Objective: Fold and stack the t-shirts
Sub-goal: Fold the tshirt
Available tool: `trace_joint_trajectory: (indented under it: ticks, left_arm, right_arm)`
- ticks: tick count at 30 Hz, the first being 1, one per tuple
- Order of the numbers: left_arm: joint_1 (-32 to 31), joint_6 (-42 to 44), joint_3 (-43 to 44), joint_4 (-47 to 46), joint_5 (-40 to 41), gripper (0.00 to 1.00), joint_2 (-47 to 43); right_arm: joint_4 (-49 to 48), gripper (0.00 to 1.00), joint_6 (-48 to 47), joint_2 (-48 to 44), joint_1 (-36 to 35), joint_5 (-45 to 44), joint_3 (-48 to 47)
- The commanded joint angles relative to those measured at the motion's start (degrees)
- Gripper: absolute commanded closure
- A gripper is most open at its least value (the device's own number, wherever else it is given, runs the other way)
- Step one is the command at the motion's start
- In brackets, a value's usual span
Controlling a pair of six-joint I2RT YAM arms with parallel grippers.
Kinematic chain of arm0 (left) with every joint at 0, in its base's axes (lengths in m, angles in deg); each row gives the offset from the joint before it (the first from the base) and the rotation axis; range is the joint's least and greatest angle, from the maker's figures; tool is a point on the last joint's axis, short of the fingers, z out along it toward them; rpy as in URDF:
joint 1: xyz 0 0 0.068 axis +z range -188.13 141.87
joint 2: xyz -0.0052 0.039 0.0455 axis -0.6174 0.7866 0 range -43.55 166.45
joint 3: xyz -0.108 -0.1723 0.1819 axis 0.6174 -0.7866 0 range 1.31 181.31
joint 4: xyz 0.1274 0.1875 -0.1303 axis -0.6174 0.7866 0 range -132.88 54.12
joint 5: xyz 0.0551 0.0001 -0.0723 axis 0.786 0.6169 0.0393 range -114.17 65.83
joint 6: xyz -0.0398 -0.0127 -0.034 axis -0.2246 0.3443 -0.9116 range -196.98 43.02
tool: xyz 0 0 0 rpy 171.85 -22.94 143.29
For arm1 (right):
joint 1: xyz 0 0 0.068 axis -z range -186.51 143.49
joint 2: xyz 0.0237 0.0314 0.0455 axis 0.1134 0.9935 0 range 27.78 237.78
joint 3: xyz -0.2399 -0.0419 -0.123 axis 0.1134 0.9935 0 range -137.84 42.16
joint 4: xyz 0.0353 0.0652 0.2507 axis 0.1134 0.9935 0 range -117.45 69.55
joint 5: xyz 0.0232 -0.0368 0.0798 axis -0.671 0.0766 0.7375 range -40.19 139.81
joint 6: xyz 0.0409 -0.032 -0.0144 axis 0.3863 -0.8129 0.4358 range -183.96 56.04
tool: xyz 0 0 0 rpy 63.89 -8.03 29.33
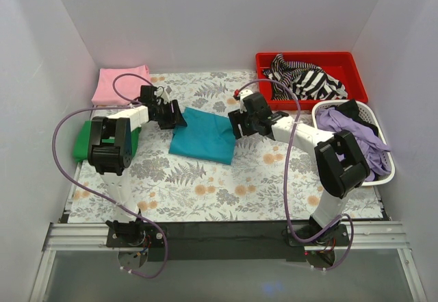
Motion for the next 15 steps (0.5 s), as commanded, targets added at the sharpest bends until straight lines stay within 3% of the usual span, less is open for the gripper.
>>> trace_joint_trajectory:
  ticks: [1,6,15]
  left_arm:
    - [-0.19,6.57,0.84,7.97,-12.01,0.48,1.91]
    - [-0.1,4.83,-2.14,6.58,-20.28,0.48,0.15]
    - [-0.1,4.04,-3.73,6.84,-18.18,0.49,-0.91]
  right_arm:
    - [-1.19,0.21,0.57,-0.93,0.26,1.74,0.57]
    - [-1.63,0.21,1.54,1.35,0.88,3.85,0.49]
    - [-1.63,0.21,6.46,8.29,6.06,11.58,-2.84]
